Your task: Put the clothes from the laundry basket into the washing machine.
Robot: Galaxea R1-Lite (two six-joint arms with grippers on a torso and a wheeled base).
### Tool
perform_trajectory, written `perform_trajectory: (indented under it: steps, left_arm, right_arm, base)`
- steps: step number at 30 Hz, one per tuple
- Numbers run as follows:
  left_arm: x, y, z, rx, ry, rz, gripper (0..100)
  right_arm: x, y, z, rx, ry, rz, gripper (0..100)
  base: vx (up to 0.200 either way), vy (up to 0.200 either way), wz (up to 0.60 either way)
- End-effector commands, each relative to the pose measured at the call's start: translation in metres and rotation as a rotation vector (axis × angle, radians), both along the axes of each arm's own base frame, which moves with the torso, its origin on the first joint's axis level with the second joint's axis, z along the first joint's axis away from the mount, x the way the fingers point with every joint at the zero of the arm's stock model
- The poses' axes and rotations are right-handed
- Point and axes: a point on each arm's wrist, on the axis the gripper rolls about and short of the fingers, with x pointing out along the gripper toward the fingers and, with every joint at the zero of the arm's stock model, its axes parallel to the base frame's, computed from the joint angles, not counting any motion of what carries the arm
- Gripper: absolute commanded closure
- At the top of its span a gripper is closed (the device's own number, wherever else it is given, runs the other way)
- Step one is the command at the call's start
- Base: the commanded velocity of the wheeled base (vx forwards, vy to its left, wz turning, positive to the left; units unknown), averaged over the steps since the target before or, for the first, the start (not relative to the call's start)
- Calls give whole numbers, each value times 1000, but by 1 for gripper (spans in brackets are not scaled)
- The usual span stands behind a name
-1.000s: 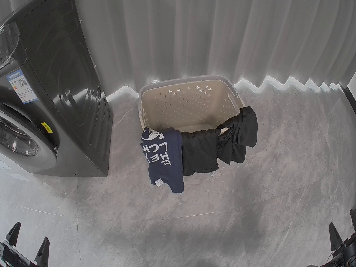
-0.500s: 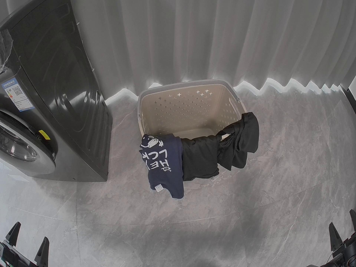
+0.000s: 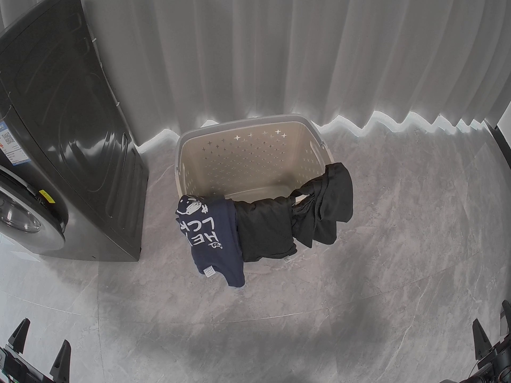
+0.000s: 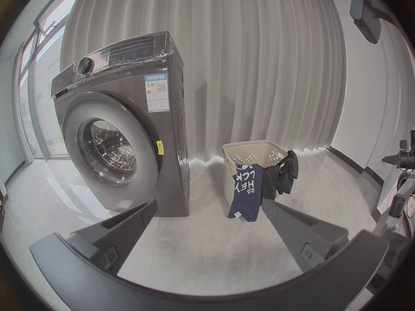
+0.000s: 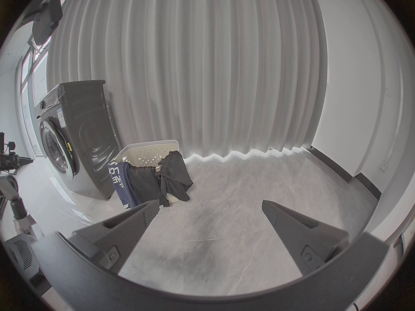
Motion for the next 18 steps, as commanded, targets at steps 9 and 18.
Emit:
perform_trajectory:
  steps: [9, 18]
  left_arm:
    - [0, 0, -5, 1, 0, 0, 0]
    - [0, 0, -5, -1, 0, 0, 0]
  right_arm:
    - [0, 0, -5, 0, 1, 0, 0]
    - [0, 0, -5, 0, 1, 0, 0]
  base:
    - [133, 0, 0]
    - [67, 0, 0]
